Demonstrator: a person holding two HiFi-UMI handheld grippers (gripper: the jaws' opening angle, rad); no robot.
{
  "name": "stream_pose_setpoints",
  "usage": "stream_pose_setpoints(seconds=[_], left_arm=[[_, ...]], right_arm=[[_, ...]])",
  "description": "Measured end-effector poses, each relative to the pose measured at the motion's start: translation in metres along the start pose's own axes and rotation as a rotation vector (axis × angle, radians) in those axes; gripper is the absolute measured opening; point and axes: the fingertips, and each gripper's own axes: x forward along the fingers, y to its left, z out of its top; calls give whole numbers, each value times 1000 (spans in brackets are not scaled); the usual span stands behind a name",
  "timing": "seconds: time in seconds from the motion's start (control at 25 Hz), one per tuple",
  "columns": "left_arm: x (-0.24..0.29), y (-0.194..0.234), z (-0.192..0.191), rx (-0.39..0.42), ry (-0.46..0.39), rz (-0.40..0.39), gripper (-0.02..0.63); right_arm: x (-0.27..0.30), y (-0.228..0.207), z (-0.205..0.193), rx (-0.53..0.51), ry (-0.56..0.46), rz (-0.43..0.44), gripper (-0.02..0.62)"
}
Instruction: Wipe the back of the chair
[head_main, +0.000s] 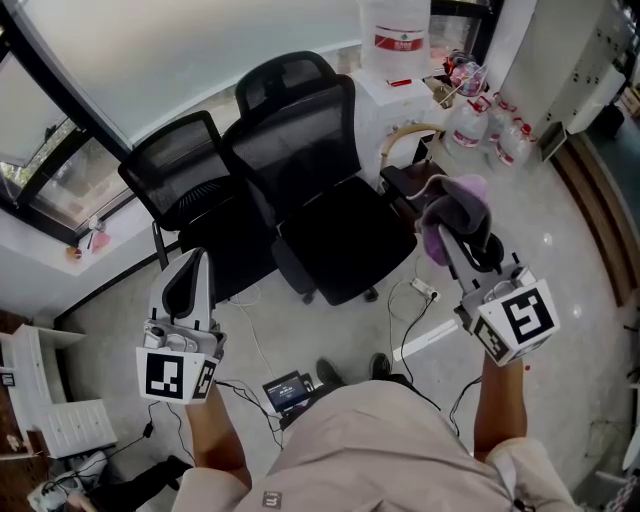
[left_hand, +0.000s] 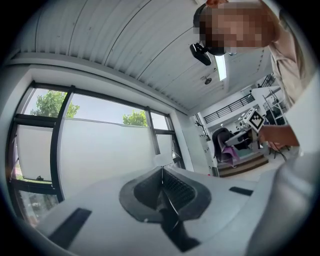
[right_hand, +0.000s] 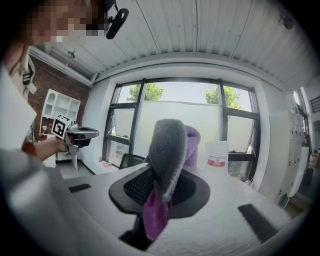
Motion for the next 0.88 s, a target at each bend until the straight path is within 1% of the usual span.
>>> stream_pose_setpoints(seconds=[0.12, 0.2, 0.32, 0.52, 0.68, 0.88], left_arm=[[-1, 10, -4, -6, -4, -12, 8], [-2, 21, -7, -12, -11, -21, 7], [-2, 34, -14, -19, -20, -40, 6], [1, 41, -19, -30, -27, -68, 7], [14, 49, -23, -35, -25, -58, 7], [38, 51, -32, -28, -2, -23, 7]], right_arm=[[8, 9, 4, 55, -16, 18, 61], [15, 16, 9, 74, -24, 19, 61], [27, 25, 14, 79, -33, 10, 61], [43, 31, 19, 74, -29, 2, 61], [63, 23, 21, 58, -26, 10, 61], [93, -5, 16, 61, -41, 40, 61]])
